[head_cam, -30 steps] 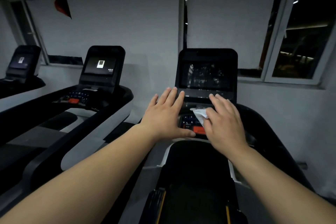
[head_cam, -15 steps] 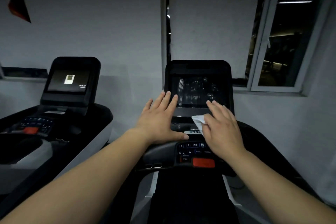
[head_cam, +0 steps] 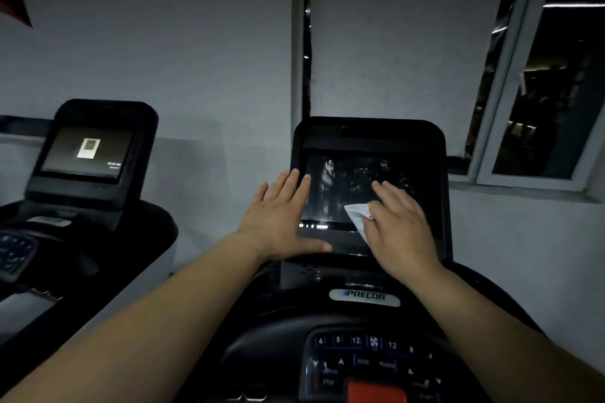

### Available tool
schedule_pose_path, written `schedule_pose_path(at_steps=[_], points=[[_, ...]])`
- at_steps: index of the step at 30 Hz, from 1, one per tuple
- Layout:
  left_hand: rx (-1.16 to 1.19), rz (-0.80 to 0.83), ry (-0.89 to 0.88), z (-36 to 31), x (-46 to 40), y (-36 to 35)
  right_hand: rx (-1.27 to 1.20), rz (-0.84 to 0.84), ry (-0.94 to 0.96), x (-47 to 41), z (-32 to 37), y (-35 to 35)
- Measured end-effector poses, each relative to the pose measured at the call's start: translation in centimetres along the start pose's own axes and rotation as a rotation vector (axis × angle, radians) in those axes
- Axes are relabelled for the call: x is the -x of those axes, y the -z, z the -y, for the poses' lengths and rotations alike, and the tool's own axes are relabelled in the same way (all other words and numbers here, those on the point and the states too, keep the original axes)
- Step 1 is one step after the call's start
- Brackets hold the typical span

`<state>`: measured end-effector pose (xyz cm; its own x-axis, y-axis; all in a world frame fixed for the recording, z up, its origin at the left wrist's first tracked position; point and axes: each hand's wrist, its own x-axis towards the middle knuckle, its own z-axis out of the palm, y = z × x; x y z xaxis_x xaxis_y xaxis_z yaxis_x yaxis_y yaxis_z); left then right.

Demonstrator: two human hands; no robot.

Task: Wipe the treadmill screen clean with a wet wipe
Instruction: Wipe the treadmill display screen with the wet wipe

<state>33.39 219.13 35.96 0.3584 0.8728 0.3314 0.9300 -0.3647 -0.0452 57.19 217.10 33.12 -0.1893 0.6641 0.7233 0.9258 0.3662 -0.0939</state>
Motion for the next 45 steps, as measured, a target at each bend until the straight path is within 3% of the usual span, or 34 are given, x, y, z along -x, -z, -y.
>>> schedule_pose_path(at_steps=[15, 25, 28, 34, 36, 40, 45], points=[[0.049, 0.075, -0.052, 7.9, -16.5, -10.2, 0.030, 0.114, -0.008, -10.7, -6.4, -15.8], [0.014, 0.144, -0.187, 13.5, -23.8, -15.8, 0.079, 0.125, -0.014, -16.2, -9.0, -23.1], [-0.048, 0.169, -0.222, 14.9, -25.1, -17.1, 0.077, 0.053, 0.033, -18.4, -9.8, -24.4], [-0.079, 0.171, -0.208, 15.9, -26.0, -19.0, 0.105, -0.253, 0.213, -26.5, -9.2, -26.1], [-0.083, 0.163, -0.204, 15.8, -26.2, -19.6, 0.156, -0.194, 0.277, -27.3, -9.2, -28.1], [-0.103, 0.130, -0.195, 15.7, -26.2, -20.4, 0.230, 0.184, 0.427, -23.3, -10.9, -32.6], [-0.133, 0.083, -0.182, 15.7, -26.9, -20.4, 0.295, 0.277, 0.443, -21.4, -11.3, -32.0]])
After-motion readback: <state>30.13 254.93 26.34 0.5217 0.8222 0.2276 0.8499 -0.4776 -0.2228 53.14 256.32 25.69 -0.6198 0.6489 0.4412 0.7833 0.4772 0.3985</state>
